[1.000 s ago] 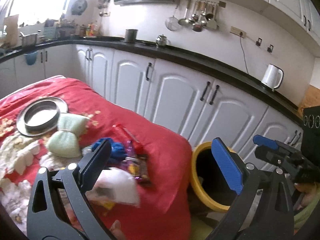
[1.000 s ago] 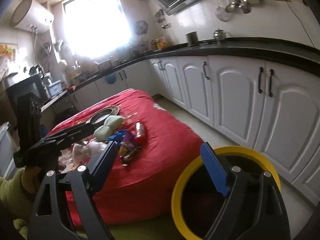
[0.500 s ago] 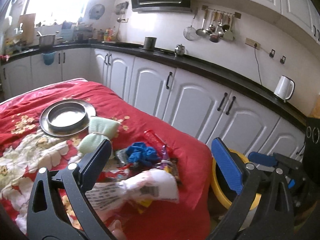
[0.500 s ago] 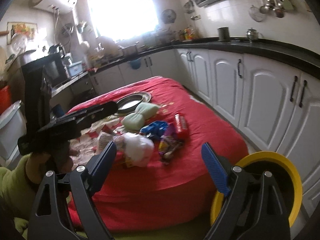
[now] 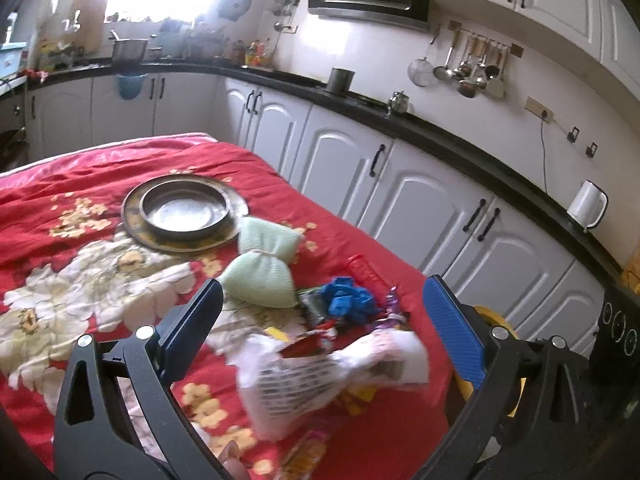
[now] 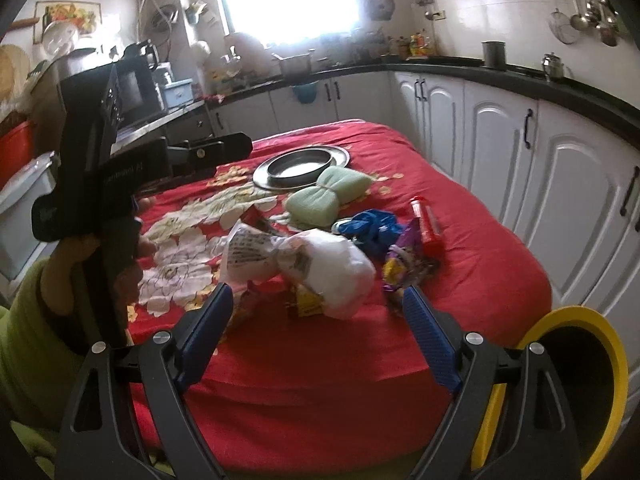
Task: Collect trash
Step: 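Move both open grippers back over the trash on the table, then grasp the red wrapper with the left gripper while the right gripper grasps the white plastic bag, then carry the red wrapper and white plastic bag over the yellow bin with both grippers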
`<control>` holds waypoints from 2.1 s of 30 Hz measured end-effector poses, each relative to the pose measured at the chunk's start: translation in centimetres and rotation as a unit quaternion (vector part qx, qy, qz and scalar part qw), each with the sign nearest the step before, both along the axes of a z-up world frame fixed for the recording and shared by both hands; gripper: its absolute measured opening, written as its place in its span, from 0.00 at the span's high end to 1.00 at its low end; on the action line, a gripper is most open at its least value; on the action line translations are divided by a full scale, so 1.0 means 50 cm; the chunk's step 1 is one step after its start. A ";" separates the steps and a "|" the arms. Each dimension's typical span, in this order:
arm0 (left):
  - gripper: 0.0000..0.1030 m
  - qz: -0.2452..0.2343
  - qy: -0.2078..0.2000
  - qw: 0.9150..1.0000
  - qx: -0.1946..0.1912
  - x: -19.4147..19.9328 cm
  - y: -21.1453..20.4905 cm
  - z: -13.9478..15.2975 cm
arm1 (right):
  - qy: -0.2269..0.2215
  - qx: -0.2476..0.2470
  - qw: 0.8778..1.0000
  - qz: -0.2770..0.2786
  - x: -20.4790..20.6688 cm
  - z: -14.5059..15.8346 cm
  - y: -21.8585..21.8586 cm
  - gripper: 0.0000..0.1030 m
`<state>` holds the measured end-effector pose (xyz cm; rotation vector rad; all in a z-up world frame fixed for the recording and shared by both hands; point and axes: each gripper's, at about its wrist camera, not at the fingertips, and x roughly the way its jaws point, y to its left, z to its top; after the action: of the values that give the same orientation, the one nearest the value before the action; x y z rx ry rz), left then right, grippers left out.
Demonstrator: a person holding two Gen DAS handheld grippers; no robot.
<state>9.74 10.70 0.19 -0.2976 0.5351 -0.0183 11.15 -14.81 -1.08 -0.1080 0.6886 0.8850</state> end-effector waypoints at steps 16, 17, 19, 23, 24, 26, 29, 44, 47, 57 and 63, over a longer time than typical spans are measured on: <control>0.30 -0.086 0.065 0.994 0.002 0.021 0.015 -0.077 | -0.011 -0.037 0.999 0.027 0.065 -0.052 0.080 0.19; 0.34 -0.088 0.066 0.994 0.002 0.022 0.014 -0.079 | -0.013 -0.039 0.999 0.030 0.068 -0.056 0.083 0.19; 0.39 -0.095 0.066 0.993 0.000 0.027 0.011 -0.084 | -0.018 -0.042 0.998 0.039 0.072 -0.060 0.089 0.19; 0.43 -0.100 0.070 0.992 -0.003 0.038 0.008 -0.091 | -0.021 -0.047 0.997 0.052 0.083 -0.069 0.104 0.19; 0.44 -0.102 0.070 0.992 -0.002 0.040 0.007 -0.092 | -0.021 -0.048 0.997 0.054 0.087 -0.072 0.108 0.19; 0.49 -0.104 0.071 0.992 0.001 0.042 0.006 -0.093 | -0.017 -0.047 0.997 0.058 0.093 -0.076 0.113 0.19; 0.51 -0.105 0.070 0.992 0.008 0.045 0.002 -0.092 | -0.013 -0.051 0.997 0.062 0.100 -0.083 0.121 0.19; 0.88 -0.107 0.067 0.990 0.059 0.033 -0.016 -0.082 | 0.024 -0.035 0.998 0.045 0.123 -0.097 0.098 0.60; 0.89 -0.110 0.068 0.989 0.067 0.031 -0.026 -0.084 | 0.022 -0.037 0.998 0.051 0.117 -0.092 0.101 0.64; 0.90 -0.077 0.010 0.996 0.046 -0.006 0.000 -0.027 | -0.015 -0.023 0.998 0.054 0.087 -0.059 0.100 0.71; 0.90 -0.061 -0.024 0.997 0.043 -0.031 0.011 0.020 | -0.032 0.000 0.998 0.045 0.078 -0.018 0.083 0.71</control>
<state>8.18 11.24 1.18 -0.1803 0.5037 -0.1208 15.02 -10.66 -2.00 -0.1681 0.6284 0.9643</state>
